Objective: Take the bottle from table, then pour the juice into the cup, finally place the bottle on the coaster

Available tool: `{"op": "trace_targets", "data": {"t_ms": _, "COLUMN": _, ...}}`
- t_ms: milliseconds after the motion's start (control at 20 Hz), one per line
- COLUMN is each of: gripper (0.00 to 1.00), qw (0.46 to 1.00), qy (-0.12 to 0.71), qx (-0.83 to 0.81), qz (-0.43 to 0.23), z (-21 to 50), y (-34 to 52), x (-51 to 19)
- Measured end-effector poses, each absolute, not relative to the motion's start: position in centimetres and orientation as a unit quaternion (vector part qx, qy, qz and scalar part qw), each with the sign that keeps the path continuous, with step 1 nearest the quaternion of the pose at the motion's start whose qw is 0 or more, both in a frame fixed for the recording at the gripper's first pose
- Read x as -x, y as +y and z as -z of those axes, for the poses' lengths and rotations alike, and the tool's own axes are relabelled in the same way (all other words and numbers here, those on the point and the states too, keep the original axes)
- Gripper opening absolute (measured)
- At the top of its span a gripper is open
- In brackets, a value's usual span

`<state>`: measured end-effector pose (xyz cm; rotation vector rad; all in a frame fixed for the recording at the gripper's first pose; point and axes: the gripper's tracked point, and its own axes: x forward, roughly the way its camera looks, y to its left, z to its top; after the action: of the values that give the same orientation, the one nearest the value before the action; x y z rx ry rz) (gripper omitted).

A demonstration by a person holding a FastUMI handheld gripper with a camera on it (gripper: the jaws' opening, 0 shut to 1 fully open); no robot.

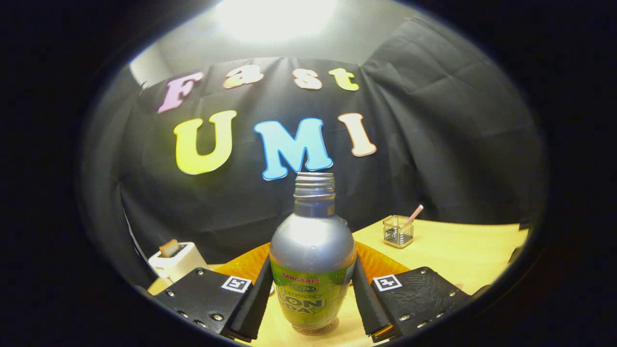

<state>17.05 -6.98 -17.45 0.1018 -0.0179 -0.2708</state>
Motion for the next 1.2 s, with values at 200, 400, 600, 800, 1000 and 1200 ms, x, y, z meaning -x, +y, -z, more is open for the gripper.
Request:
{"op": "trace_targets", "data": {"t_ms": 200, "gripper": 0.77, "qw": 0.990, "qy": 0.003, "qx": 0.058, "qz": 0.127, "z": 15.7, "y": -5.0, "x": -16.2}}
{"op": "trace_targets", "data": {"t_ms": 400, "gripper": 0.77, "qw": 0.994, "qy": -0.003, "qx": 0.040, "qz": 0.104, "z": 16.0, "y": -3.8, "x": -16.9}}
{"op": "trace_targets", "data": {"t_ms": 600, "gripper": 0.77, "qw": 0.994, "qy": 0.008, "qx": 0.038, "qz": 0.103, "z": 16.5, "y": -3.8, "x": -16.8}}
{"op": "trace_targets", "data": {"t_ms": 800, "gripper": 0.77, "qw": 0.995, "qy": 0.019, "qx": 0.036, "qz": 0.095, "z": 17.9, "y": -3.6, "x": -17.6}}
{"op": "trace_targets", "data": {"t_ms": 1000, "gripper": 0.78, "qw": 0.994, "qy": 0.038, "qx": 0.036, "qz": 0.095, "z": 20.9, "y": -3.9, "x": -19.3}}
{"op": "trace_targets", "data": {"t_ms": 1200, "gripper": 0.78, "qw": 0.994, "qy": 0.050, "qx": 0.030, "qz": 0.093, "z": 23.7, "y": -4.0, "x": -20.7}}
